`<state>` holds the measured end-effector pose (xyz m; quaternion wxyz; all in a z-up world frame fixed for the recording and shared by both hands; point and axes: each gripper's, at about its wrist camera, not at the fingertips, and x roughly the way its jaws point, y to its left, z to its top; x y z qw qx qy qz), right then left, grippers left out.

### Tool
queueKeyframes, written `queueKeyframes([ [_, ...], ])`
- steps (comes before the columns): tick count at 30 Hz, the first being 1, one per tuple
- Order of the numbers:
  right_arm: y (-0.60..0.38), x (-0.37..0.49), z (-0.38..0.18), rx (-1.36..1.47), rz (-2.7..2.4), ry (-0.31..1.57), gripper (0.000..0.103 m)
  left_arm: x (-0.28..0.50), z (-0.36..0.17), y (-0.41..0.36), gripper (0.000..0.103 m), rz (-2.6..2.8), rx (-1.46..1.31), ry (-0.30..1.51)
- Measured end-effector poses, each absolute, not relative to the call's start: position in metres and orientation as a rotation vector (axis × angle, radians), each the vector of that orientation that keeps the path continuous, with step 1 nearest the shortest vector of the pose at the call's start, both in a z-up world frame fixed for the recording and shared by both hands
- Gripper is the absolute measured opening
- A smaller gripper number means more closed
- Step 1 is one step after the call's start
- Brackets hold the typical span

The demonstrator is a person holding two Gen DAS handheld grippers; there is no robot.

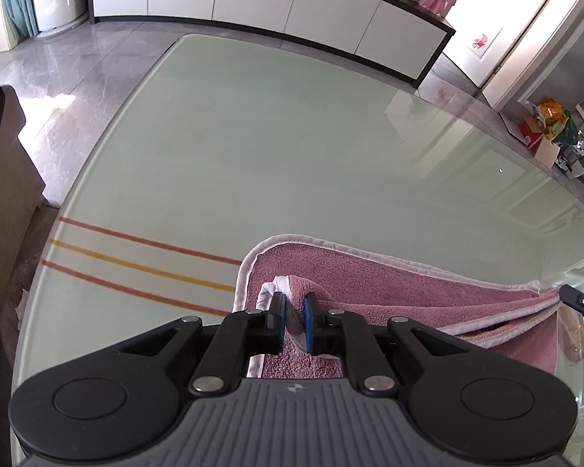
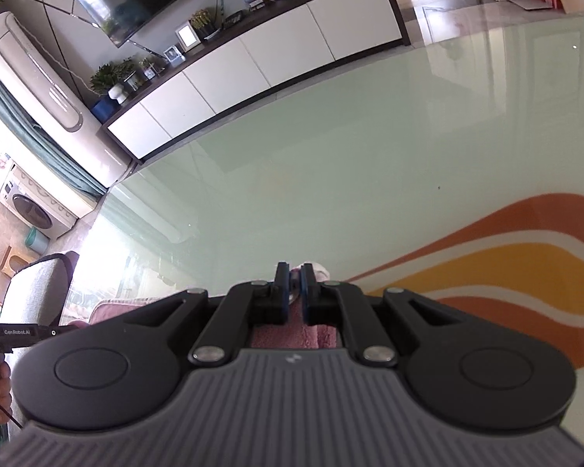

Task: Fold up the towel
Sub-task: 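Lift the gripped towel edge with both grippers and fold it over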

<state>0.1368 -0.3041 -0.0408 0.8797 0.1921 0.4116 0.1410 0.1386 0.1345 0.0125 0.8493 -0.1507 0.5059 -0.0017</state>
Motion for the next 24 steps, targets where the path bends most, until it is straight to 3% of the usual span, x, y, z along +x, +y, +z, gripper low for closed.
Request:
queueKeyframes([
  [12, -0.307, 0.143, -0.041, 0.426, 0.287, 0.857, 0.006, 0.152, 0.017, 0.135, 0.012, 0.011, -0.336, 1.057],
  [21, -0.308, 0.152, -0.052, 0.44, 0.279, 0.885, 0.007, 0.157, 0.014, 0.143, 0.023, 0.05, -0.373, 1.054],
  [24, -0.312, 0.155, -0.053, 0.453, 0.265, 0.877, 0.024, 0.163, 0.019, 0.148, 0.028, 0.09, -0.368, 1.032],
])
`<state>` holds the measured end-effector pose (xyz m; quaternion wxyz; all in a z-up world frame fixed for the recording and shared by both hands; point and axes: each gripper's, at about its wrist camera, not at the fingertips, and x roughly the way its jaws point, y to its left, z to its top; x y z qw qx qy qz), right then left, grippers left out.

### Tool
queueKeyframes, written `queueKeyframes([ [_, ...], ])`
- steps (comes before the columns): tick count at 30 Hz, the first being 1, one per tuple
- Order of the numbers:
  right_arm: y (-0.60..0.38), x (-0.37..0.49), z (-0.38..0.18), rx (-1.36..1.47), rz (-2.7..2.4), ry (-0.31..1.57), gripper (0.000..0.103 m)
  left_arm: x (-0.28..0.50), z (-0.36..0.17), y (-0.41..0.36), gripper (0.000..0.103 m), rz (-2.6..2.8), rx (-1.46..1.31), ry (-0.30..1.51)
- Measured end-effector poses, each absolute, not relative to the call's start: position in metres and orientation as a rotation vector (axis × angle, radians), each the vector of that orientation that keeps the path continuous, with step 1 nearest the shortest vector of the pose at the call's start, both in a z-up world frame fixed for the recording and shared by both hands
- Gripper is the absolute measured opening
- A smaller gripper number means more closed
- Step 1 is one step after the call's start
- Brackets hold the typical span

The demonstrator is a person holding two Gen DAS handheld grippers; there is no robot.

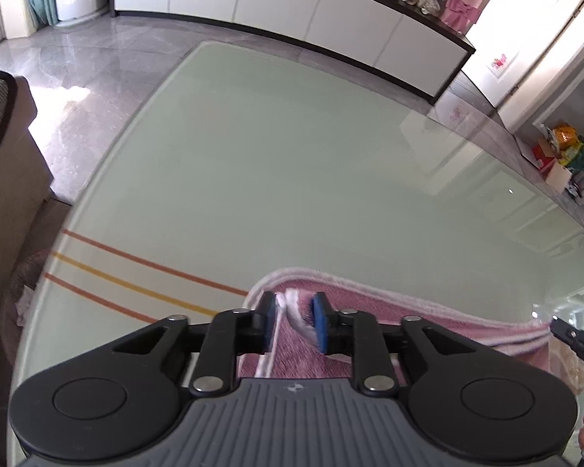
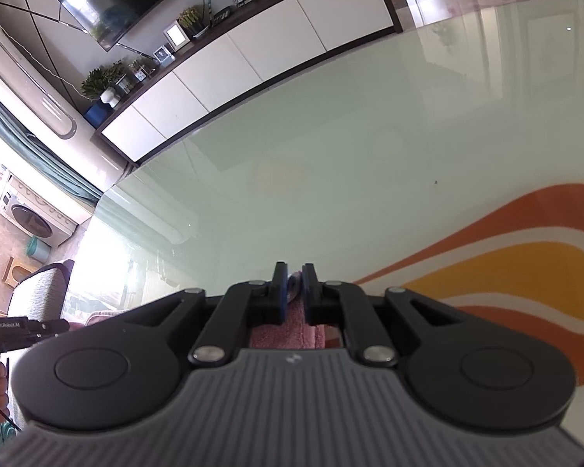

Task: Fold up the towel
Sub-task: 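Lift the gripped towel edge with both grippers and fold it over, then open both grippers to release the folded towel edge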

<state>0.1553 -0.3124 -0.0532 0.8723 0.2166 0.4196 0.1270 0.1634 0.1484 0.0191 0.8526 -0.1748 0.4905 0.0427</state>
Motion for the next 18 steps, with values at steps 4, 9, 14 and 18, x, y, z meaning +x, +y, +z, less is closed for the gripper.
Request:
queueKeyframes([
  [4, -0.327, 0.158, -0.05, 0.492, 0.254, 0.845, 0.029, 0.166, 0.025, 0.156, 0.029, 0.115, -0.367, 1.007],
  [9, -0.33, 0.15, -0.037, 0.478, 0.301, 0.842, 0.029, 0.145, 0.037, 0.158, 0.04, 0.092, -0.319, 0.953],
  [14, -0.295, 0.127, -0.023, 0.303, 0.432, 0.838, 0.03, 0.11, 0.037, 0.144, 0.053, 0.024, -0.215, 0.945],
  [18, -0.262, 0.12, -0.035, 0.151, 0.531, 0.929, 0.033, 0.099, 0.023, 0.117, 0.055, -0.103, -0.146, 1.0],
])
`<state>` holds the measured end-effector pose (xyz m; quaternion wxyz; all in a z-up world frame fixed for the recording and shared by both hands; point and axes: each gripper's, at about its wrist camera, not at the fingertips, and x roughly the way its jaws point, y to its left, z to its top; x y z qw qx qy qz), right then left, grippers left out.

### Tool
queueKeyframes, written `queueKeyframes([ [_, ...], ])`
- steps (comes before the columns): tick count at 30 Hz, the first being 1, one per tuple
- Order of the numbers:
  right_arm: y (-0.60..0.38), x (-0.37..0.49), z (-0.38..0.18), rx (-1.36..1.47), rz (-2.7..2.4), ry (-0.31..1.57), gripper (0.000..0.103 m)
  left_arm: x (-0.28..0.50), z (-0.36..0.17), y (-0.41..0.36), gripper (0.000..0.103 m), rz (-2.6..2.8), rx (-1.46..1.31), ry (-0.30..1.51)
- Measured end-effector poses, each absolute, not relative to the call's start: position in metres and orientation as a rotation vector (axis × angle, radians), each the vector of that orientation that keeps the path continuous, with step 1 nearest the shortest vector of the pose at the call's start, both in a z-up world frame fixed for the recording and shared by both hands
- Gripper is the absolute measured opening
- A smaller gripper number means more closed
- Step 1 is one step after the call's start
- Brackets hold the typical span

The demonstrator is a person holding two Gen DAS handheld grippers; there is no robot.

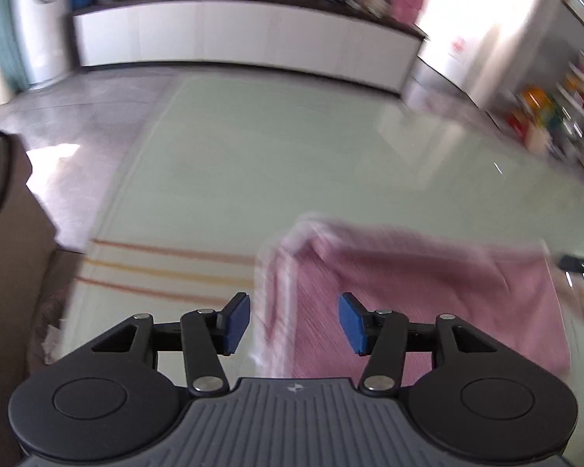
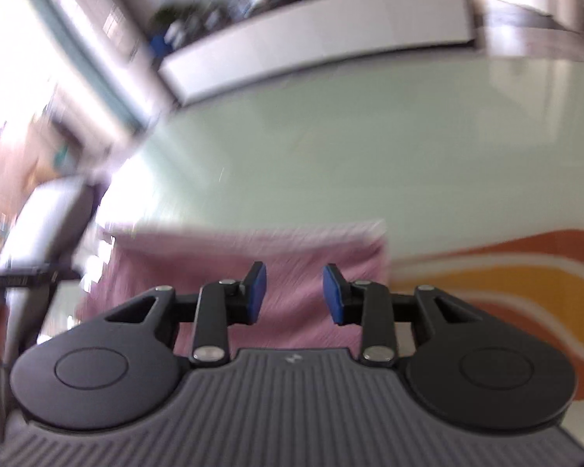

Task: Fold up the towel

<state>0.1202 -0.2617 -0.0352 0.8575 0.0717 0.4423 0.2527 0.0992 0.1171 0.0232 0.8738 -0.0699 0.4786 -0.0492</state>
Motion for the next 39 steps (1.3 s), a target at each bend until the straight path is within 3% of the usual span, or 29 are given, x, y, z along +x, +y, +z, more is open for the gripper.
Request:
queueKeyframes([
  [5, -0.262, 0.135, -0.051, 0.206, 0.51, 0.969, 0.033, 0.131, 0.014, 0.091, 0.058, -0.152, -0.12, 1.001],
  [12, -0.302, 0.139, -0.05, 0.29, 0.336, 0.866, 0.035, 0.184, 0.001, 0.098, 0.06, 0.038, -0.152, 0.977],
  [19, -0.294, 0.111, -0.034, 0.284, 0.469, 0.914, 0.043, 0.131, 0.017, 0.104, 0.072, 0.015, -0.114, 0.957],
  [26, -0.269, 0.051, -0.045, 0.181, 0.562, 1.0, 0.048, 0.084, -0.012, 0.086, 0.071, -0.118, -0.082, 0.966],
  [28, -0.271, 0.046, -0.044, 0.16, 0.548, 0.991, 0.048, 0.073, -0.017, 0.082, 0.071, -0.111, -0.037, 0.947],
  [31, -0.277, 0.039, -0.042, 0.107, 0.523, 0.939, 0.032, 0.058, -0.021, 0.077, 0.072, -0.085, 0.008, 0.935],
  [34, -0.282, 0.038, -0.041, 0.074, 0.512, 0.911, 0.026, 0.045, -0.023, 0.076, 0.072, -0.081, 0.015, 0.913],
  [37, -0.285, 0.038, -0.04, 0.044, 0.501, 0.902, 0.026, 0.034, -0.016, 0.077, 0.072, -0.056, 0.023, 0.898],
  [39, -0.285, 0.03, -0.033, -0.034, 0.477, 0.882, 0.032, 0.03, -0.006, 0.077, 0.071, -0.011, 0.053, 0.894],
])
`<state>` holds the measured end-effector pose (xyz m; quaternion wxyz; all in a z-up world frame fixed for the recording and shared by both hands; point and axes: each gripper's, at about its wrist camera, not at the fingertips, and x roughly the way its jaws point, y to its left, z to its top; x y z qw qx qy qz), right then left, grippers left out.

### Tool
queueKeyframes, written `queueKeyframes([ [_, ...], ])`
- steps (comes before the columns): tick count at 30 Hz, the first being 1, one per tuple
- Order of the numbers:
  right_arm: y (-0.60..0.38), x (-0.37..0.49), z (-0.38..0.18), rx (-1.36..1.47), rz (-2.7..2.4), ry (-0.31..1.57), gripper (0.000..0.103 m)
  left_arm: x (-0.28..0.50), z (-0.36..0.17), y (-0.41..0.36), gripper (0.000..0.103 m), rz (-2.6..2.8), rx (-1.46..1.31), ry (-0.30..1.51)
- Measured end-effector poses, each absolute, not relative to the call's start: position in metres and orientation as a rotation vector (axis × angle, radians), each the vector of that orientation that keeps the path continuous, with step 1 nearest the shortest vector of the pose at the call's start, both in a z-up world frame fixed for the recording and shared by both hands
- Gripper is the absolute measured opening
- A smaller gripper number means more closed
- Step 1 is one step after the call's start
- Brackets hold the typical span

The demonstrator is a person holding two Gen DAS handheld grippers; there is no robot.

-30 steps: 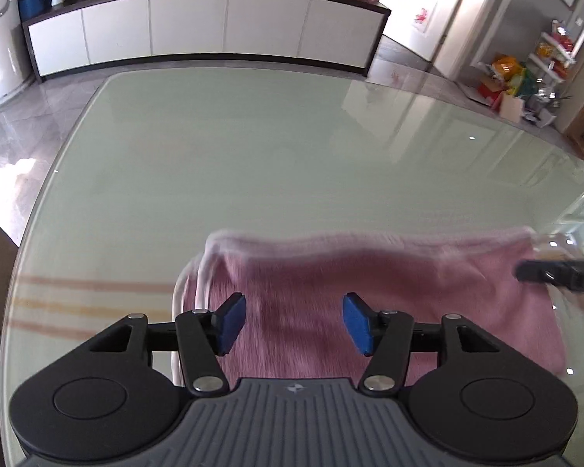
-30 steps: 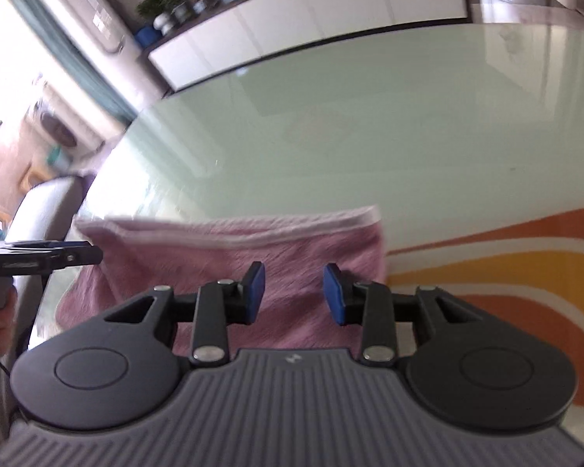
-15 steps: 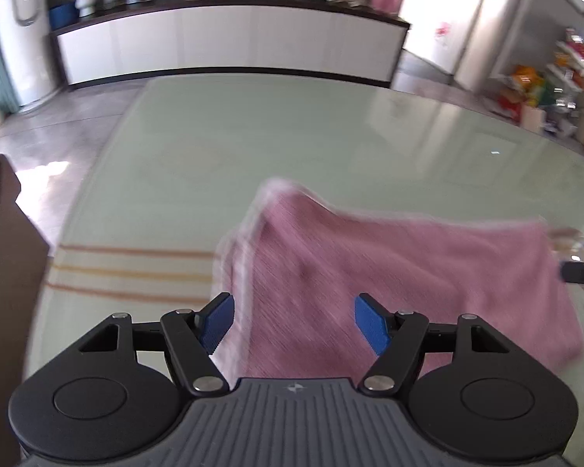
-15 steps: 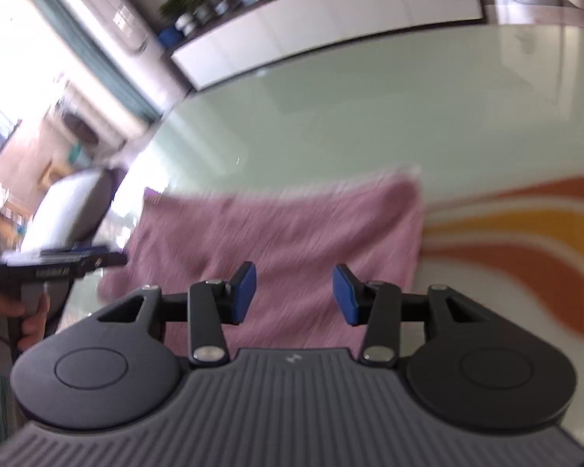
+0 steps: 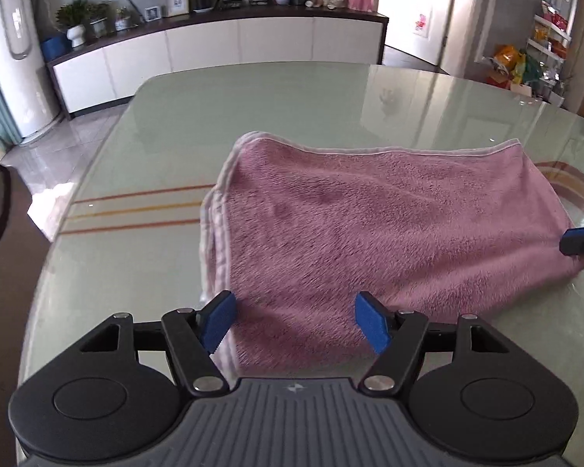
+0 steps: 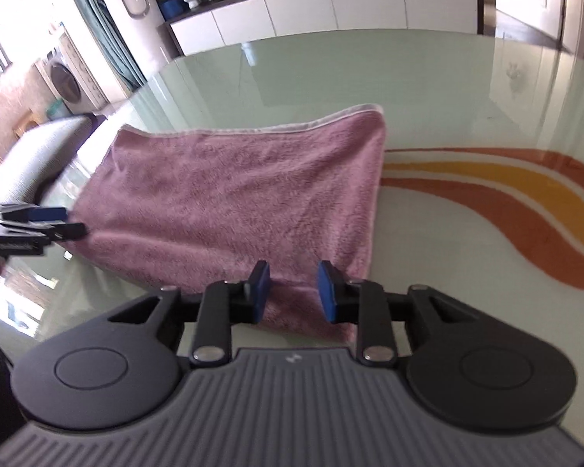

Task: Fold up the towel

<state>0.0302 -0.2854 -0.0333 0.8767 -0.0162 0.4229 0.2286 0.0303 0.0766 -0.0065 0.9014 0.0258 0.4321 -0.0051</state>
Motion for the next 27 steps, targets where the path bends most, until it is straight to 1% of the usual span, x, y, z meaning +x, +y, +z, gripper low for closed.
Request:
queueKeyframes([
  [1, -0.28, 0.021, -0.027, -0.116, 0.468, 0.823, 0.039, 0.029, 0.0, 0.073, 0.07, -0.006, 0.075, 0.873],
  [2, -0.273, 0.013, -0.024, -0.195, 0.469, 0.749, 0.04, 0.029, 0.007, 0.068, 0.07, -0.007, 0.099, 0.847],
  [4, -0.257, 0.004, -0.033, -0.261, 0.479, 0.679, 0.04, 0.03, 0.022, 0.059, 0.072, -0.043, 0.116, 0.792],
  [5, -0.251, 0.002, -0.038, -0.285, 0.486, 0.659, 0.04, 0.033, 0.026, 0.054, 0.076, -0.061, 0.113, 0.774],
  [6, -0.245, 0.0, -0.043, -0.309, 0.494, 0.639, 0.04, 0.042, 0.028, 0.043, 0.087, -0.089, 0.109, 0.756],
  [7, -0.239, -0.002, -0.048, -0.322, 0.501, 0.634, 0.04, 0.049, 0.027, 0.03, 0.091, -0.101, 0.116, 0.75],
  [9, -0.229, -0.006, -0.06, -0.349, 0.491, 0.634, 0.04, 0.058, 0.018, 0.009, 0.091, -0.11, 0.145, 0.762],
  [10, -0.226, -0.009, -0.063, -0.364, 0.476, 0.626, 0.044, 0.061, 0.009, -0.002, 0.091, -0.126, 0.167, 0.78],
  [11, -0.228, -0.01, -0.063, -0.369, 0.454, 0.629, 0.052, 0.062, -0.002, -0.007, 0.091, -0.114, 0.191, 0.799],
  [12, -0.232, -0.01, -0.062, -0.366, 0.438, 0.637, 0.057, 0.061, -0.013, -0.011, 0.091, -0.092, 0.216, 0.817],
  [13, -0.237, -0.007, -0.061, -0.35, 0.423, 0.653, 0.066, 0.055, -0.022, -0.005, 0.096, -0.076, 0.208, 0.816],
  [14, -0.242, -0.004, -0.06, -0.328, 0.405, 0.672, 0.073, 0.048, -0.027, 0.008, 0.1, -0.056, 0.147, 0.815],
  [15, -0.248, 0.001, -0.06, -0.298, 0.391, 0.696, 0.073, 0.041, -0.031, 0.023, 0.103, -0.035, 0.074, 0.816],
  [16, -0.253, 0.006, -0.06, -0.271, 0.388, 0.716, 0.073, 0.035, -0.031, 0.031, 0.103, -0.02, 0.056, 0.816],
  [18, -0.249, 0.007, -0.064, -0.265, 0.379, 0.708, 0.069, 0.024, -0.029, 0.042, 0.102, 0.006, 0.054, 0.816],
  [19, -0.247, 0.006, -0.062, -0.276, 0.373, 0.684, 0.06, 0.021, -0.025, 0.043, 0.098, 0.02, 0.068, 0.817],
  [20, -0.245, 0.004, -0.06, -0.282, 0.372, 0.662, 0.057, 0.018, -0.021, 0.043, 0.094, 0.034, 0.088, 0.819],
  [21, -0.243, 0.003, -0.057, -0.279, 0.381, 0.627, 0.057, 0.013, -0.012, 0.043, 0.092, 0.072, 0.118, 0.799],
  [23, -0.234, 0.003, -0.048, -0.213, 0.432, 0.554, 0.052, 0.008, 0.003, 0.046, 0.092, 0.1, 0.111, 0.737],
  [24, -0.231, 0.005, -0.048, -0.187, 0.445, 0.552, 0.052, 0.011, 0.012, 0.047, 0.093, 0.066, 0.063, 0.701],
  [26, -0.223, 0.012, -0.052, -0.131, 0.492, 0.573, 0.048, 0.023, 0.022, 0.044, 0.094, -0.001, 0.003, 0.655],
  [27, -0.218, 0.017, -0.054, -0.101, 0.518, 0.586, 0.048, 0.034, 0.024, 0.035, 0.097, -0.039, 0.001, 0.636],
])
